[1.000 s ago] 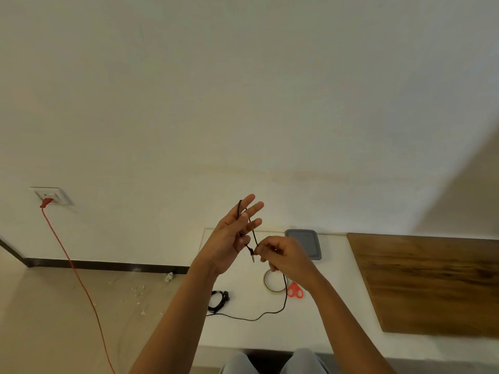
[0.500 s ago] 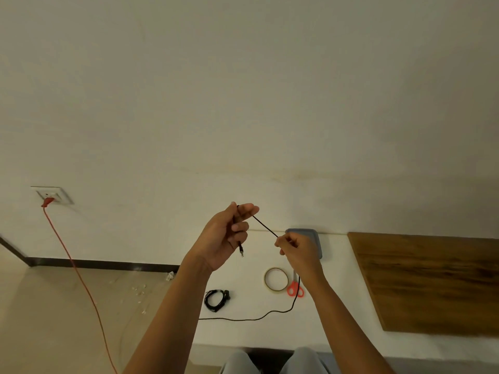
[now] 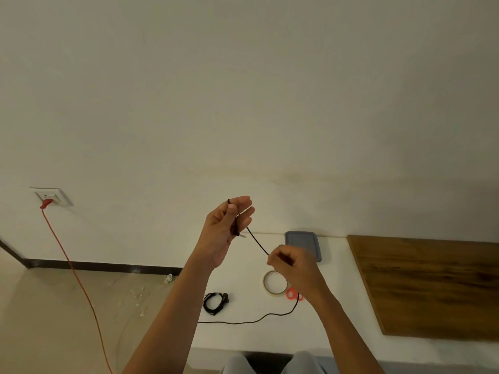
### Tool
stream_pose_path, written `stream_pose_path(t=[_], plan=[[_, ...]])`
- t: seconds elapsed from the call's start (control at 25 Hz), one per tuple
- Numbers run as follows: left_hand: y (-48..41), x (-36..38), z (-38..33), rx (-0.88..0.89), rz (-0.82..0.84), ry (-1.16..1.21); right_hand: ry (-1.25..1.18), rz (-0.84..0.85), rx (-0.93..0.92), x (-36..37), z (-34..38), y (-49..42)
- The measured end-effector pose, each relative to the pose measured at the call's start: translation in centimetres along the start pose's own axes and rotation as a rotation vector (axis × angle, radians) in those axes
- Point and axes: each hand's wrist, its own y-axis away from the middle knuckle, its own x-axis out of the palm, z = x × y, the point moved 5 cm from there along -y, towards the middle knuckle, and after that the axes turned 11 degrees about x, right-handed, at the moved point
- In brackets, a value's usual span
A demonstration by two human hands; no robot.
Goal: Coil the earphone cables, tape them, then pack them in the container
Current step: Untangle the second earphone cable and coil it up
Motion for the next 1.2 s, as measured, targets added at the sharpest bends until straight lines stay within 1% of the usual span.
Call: stream_pose_path(t=[0.08, 0.24, 0.32, 0.4, 0.52, 0.64, 0.72, 0.84, 0.92, 1.04, 1.12, 1.2], plan=[[0.1, -0.1, 0.5, 0.007, 0.039, -0.119, 0.009, 0.042, -0.108, 0.2, 1.4, 1.1], [1.0, 0.8, 1.7, -0.034, 0.252, -0.377, 0.022, 0.071, -0.223, 0.5, 4.1, 1.1], [1.6, 1.4, 2.2, -0.094, 0.358, -0.440, 0.018, 0.055, -0.247, 0.4, 4.9, 0.3], [2.2, 1.7, 2.6, -0.167, 0.394, -0.430, 0.016, 0.042, -0.252, 0.0, 5.3, -0.6], [2.8, 1.2, 2.9, -0.296, 0.363, -0.306, 0.053, 0.014, -0.240, -1.0, 5.8, -1.8], [3.3, 1.2, 2.8, -0.344, 0.421, -0.151, -0.071, 0.014, -0.180, -2.1, 5.8, -3.2], [3.2, 1.9, 2.4, -0.325, 0.414, 0.002, -0.191, 0.034, -0.116, -2.1, 5.5, -4.1], [2.3, 2.8, 1.1, -0.248, 0.350, 0.209, -0.377, 0.115, 0.017, -0.7, 3.7, -4.5], [1.4, 2.9, 0.2, -0.193, 0.309, 0.289, -0.378, 0.176, 0.077, 0.6, 2.3, -3.8], [0.2, 2.2, -0.8, -0.155, 0.230, 0.246, -0.225, 0.244, 0.102, 2.0, 1.3, -1.6], [0.0, 1.2, -0.6, -0.166, 0.170, 0.157, -0.143, 0.258, 0.110, 2.5, 1.2, -0.1], [0.3, 0.7, 0.1, -0.181, 0.162, 0.020, -0.102, 0.275, 0.110, 2.4, 1.7, 1.2]])
